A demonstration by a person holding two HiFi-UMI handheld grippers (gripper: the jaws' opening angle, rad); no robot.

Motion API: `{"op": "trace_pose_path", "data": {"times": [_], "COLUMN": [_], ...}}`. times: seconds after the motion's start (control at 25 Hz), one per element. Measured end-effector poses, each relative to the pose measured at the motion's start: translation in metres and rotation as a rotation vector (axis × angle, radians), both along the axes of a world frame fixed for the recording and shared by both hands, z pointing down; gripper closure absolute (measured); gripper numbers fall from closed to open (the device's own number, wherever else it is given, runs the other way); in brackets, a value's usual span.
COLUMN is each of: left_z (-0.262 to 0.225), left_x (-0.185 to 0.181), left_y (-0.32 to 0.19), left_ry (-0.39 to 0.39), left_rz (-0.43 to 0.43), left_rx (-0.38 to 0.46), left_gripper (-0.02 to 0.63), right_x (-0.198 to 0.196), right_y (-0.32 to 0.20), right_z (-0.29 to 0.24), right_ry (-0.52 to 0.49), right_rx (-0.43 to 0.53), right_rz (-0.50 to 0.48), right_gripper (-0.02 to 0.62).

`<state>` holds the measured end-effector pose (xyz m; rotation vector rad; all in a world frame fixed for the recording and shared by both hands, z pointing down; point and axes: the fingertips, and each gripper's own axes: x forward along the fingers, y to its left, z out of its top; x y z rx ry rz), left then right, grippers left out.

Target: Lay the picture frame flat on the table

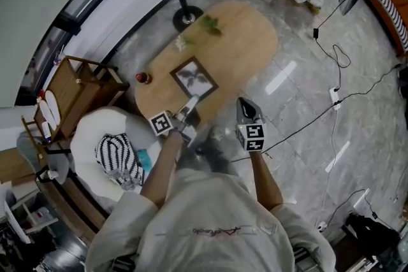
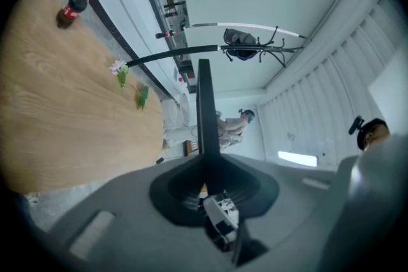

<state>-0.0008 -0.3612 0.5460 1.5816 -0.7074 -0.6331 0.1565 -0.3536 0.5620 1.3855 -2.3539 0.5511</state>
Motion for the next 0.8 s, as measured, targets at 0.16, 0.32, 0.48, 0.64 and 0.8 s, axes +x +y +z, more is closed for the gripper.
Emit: {"op": "trace_pose_path", "data": {"times": [0.16,0.32,0.48,0.64,0.8], "left_z": [0.016,0.029,0.036,0.041,0.049], "left_x": [-0.009,-0.018,-0.027,-0.036,-0.046], "left_y": [-0.007,-0.013,-0.014,-0.012,-0.011], "left_ry": [-0.002,-0.01,0.014,0.023,0.033], "left_rz": [0.014,0.036,0.052,0.07,0.081], "left_rx": [-0.016,-0.015,-0.026,-0.037,-0.045], "left_gripper": [0.538,0.538,0.538,0.538,0.538], "right_x": [-0.006,-0.015,-0.033,-0.048,-0.061], "right_y": [-0.007,-0.013,-0.015,-0.012,-0.008], "right_z": [0.013,0.024,0.032,0.035,0.043], "right_ry": [0.012,0.021,0.029,0.027,0.031], "right_rx": [-0.011,-0.015,-0.017,-0.022,-0.029], "right_rz": [0.008,0.019,0.022,0.031,0.04], "right_gripper": [0.592,0.592,0.592,0.592,0.592]}}
